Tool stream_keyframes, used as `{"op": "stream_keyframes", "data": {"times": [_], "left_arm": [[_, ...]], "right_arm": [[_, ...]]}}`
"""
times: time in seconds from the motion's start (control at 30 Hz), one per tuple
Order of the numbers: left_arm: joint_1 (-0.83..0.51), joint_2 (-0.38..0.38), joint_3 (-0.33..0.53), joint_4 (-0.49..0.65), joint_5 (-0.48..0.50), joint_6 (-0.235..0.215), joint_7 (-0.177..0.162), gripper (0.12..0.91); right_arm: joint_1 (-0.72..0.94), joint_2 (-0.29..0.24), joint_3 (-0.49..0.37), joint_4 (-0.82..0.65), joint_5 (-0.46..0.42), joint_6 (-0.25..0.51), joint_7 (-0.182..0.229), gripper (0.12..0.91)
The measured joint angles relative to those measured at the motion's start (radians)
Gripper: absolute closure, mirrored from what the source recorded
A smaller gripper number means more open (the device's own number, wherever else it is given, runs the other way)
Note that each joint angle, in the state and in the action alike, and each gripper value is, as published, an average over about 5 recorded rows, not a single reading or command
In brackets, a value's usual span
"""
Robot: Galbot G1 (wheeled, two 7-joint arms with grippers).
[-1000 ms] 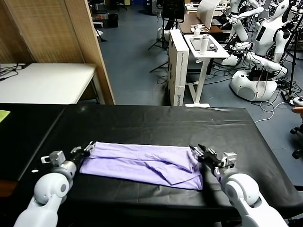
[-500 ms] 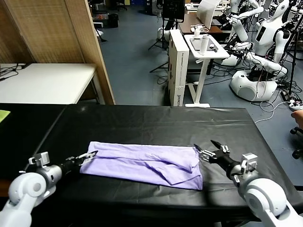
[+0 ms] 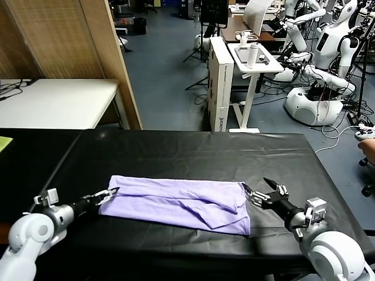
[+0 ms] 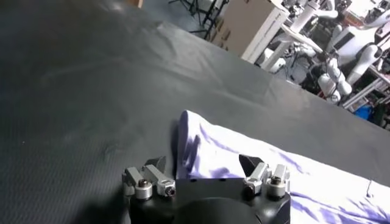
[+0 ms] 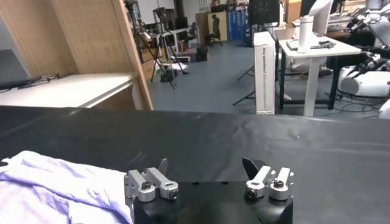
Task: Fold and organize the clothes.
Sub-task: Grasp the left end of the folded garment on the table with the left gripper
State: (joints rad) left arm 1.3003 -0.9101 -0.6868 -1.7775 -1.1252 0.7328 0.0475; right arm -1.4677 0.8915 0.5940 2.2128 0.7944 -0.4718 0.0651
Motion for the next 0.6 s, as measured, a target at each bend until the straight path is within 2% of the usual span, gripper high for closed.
{"op": "stream_keyframes", "data": {"times": [0.17, 0.4, 0.5, 0.6], "left_arm": [[0.011, -0.014, 0.007, -0.015, -0.007, 0.0, 0.001, 0.145], [0.013, -0.03, 0.017, -0.026, -0.006, 0.001, 0.005, 0.227], [0.012, -0.035, 0.018, -0.023, -0.006, 0.001, 0.004, 0.348], [0.013, -0.039, 0.018, -0.022, -0.006, 0.002, 0.001, 0.532]], "right_arm": [[0.0, 0.003, 0.0, 0.0, 0.0, -0.001, 0.001, 0.118], [-0.001, 0.006, -0.001, 0.001, -0.001, 0.0, 0.002, 0.118], [-0.002, 0.008, -0.002, 0.003, -0.003, 0.001, 0.002, 0.118], [-0.002, 0.01, -0.004, 0.003, -0.005, 0.002, 0.003, 0.118]]}}
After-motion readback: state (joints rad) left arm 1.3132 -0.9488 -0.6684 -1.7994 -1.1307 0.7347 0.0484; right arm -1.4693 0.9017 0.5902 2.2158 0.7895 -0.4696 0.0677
